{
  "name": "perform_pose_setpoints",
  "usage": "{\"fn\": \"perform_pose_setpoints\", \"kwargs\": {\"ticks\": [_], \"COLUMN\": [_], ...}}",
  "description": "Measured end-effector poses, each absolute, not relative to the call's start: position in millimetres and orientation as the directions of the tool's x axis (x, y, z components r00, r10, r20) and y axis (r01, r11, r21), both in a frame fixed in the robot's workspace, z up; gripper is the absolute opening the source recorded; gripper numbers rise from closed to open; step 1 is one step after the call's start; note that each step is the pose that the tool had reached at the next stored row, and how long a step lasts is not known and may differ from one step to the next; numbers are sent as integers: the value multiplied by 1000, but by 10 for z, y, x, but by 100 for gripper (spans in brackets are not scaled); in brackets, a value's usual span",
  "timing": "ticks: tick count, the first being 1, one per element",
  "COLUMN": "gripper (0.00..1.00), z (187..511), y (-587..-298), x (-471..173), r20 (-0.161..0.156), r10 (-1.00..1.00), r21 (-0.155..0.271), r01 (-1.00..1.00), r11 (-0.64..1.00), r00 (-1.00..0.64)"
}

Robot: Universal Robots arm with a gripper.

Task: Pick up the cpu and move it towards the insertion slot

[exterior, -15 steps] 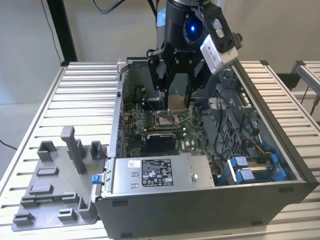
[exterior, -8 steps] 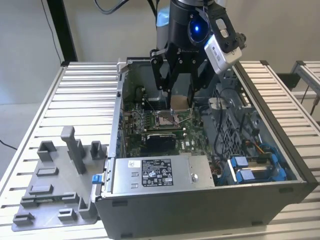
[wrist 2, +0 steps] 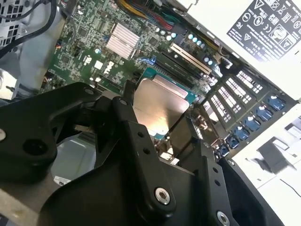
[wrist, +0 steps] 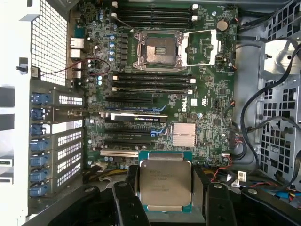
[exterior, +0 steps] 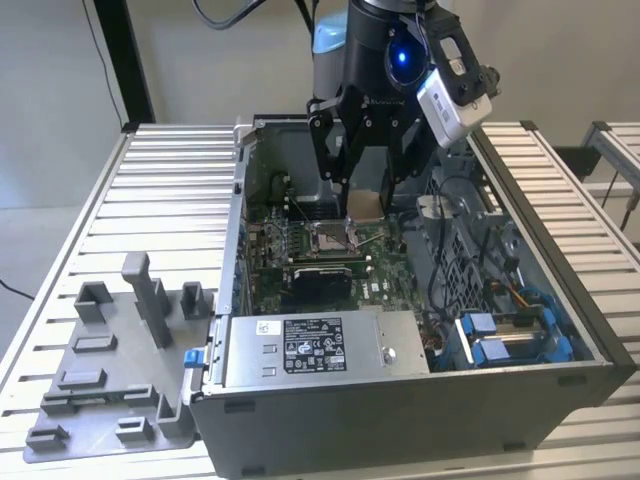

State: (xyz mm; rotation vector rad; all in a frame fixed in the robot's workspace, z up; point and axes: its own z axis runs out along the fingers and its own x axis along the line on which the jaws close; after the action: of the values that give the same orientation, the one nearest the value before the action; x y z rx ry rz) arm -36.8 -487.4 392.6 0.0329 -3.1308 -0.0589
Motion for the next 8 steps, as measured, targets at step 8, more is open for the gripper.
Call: {"fn": "perform_pose_setpoints", "kwargs": {"ticks": [8], "gripper": [0], "z": [3923], "y": [-4848], "x": [-368], "r20": [10], "r10": [-21], "r21": [38], "r01": [-21], "r11": [999], "r00": [-1000]}}
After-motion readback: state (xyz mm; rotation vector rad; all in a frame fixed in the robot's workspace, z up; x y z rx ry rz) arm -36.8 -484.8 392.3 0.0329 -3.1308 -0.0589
